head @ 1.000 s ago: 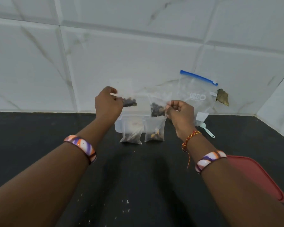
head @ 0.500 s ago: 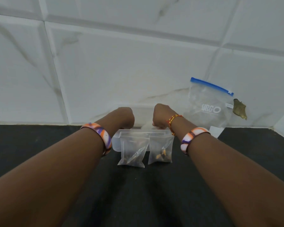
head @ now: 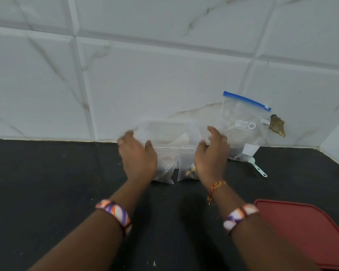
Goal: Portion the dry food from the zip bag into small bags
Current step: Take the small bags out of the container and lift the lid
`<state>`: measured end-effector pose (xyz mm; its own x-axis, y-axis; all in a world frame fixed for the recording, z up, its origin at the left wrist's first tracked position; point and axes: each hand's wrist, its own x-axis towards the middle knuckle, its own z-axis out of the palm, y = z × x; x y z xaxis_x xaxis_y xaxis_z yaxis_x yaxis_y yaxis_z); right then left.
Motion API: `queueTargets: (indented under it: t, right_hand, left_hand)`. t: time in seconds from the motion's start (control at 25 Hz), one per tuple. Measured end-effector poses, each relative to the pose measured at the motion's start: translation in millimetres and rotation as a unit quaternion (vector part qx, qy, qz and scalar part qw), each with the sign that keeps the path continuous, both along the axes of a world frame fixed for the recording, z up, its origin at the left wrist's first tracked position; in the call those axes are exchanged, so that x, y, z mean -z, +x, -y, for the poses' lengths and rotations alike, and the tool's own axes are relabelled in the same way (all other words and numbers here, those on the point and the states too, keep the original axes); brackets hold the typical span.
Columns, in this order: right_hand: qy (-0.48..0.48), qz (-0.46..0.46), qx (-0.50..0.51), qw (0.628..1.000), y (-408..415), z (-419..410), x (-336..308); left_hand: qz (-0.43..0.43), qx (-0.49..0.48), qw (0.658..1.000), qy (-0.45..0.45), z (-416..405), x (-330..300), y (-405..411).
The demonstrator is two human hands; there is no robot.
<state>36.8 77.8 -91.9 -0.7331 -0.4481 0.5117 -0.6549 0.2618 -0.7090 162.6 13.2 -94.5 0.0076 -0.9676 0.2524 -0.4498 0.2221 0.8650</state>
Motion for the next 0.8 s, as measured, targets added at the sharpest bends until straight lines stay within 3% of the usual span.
queueTargets:
  t: [0.08, 0.16, 0.32, 0.44, 0.56, 0.64, 0.8]
  right_hand:
    - [0.06, 0.154, 0.019, 0.986, 7.6, -18.4, 26.1]
    - [0.135, 0.231, -0.025, 0.963, 11.4, -29.0, 46.3]
    - [0.081, 0.23, -0.089, 0.966, 7.5, -48.4, 50.5]
    - [0.024, 0.232, -0.14, 0.962, 1.7, -59.5, 25.1]
    - [-0.029, 0.203, -0.138, 0.969, -15.8, -48.0, -12.5]
    - [-0.008, 0.168, -0.115, 0.979, -26.2, -31.1, -36.1]
    - [0.11, 0.041, -0.105, 0.987, -33.6, 10.1, -61.0]
  left_hand:
    - [-0.032, 0.013, 0.991, 0.129, -15.7, 30.9, 2.3]
    - [-0.042, 0.071, 0.981, 0.175, -23.2, 49.1, 3.3]
    - [-0.003, 0.16, 0.98, 0.12, -31.0, 42.4, 16.0]
    - [-0.025, 0.22, 0.974, 0.05, -30.8, 12.8, 19.3]
    - [-0.099, 0.16, 0.982, 0.004, -11.0, -30.2, 5.5]
    - [-0.054, 0.117, 0.992, 0.001, 9.5, -52.4, -5.3]
    - [0.173, 0.112, 0.978, 0.027, 43.8, -67.5, -21.8]
